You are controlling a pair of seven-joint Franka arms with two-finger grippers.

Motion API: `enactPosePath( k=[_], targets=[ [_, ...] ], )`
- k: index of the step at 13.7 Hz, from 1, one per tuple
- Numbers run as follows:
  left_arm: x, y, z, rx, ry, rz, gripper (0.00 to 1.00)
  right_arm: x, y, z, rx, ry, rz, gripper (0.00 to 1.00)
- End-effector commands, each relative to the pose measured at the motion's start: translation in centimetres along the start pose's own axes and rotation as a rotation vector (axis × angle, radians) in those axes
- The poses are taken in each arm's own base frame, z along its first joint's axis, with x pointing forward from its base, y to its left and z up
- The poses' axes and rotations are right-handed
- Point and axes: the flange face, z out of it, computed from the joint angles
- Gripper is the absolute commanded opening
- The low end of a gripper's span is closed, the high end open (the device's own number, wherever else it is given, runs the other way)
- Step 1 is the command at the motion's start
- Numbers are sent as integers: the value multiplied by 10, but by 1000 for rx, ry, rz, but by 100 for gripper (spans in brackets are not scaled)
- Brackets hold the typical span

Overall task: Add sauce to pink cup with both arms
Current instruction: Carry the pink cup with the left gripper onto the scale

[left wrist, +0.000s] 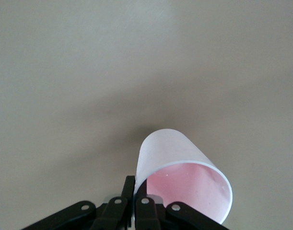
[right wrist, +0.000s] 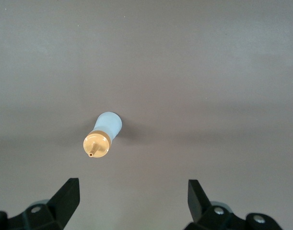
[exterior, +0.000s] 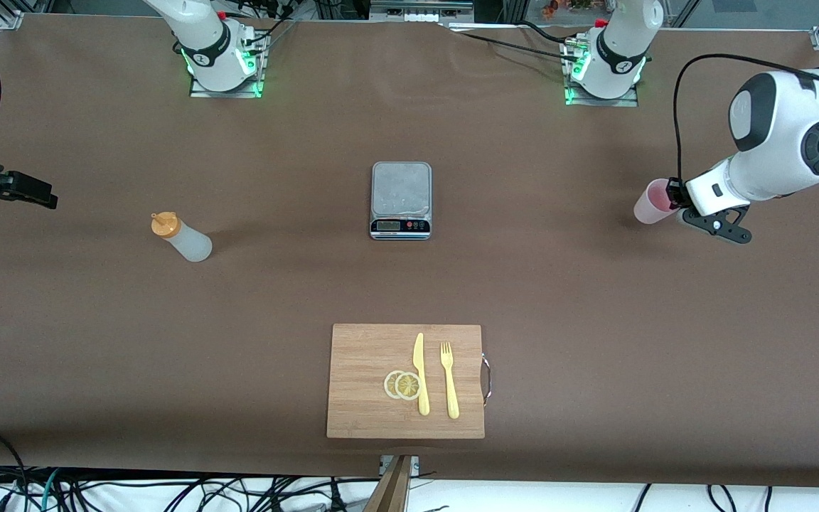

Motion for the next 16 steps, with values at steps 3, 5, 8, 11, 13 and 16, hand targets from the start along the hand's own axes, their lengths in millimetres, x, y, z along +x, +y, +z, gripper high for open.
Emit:
enactPosePath(
  k=[3, 5, 8, 11, 13, 16],
  targets=[
    [72, 118, -24, -52, 17, -52, 0, 2, 1, -6, 1, 2, 12, 100],
    [99, 188, -35, -120, 34, -131, 0, 2, 1, -6, 1, 2, 13, 100],
    [130, 287, -26, -166, 14, -258, 0, 2, 1, -5, 4, 1, 15, 100],
    [138, 369, -2, -192, 10, -371, 0, 2, 0, -2, 4, -4, 15, 100],
    [136, 410, 35, -193, -19, -402, 0, 6, -3, 5, 1, -18, 19, 100],
    [132, 442, 70, -85, 16, -448, 0, 7, 0, 9, 1, -22, 25, 100]
  ],
)
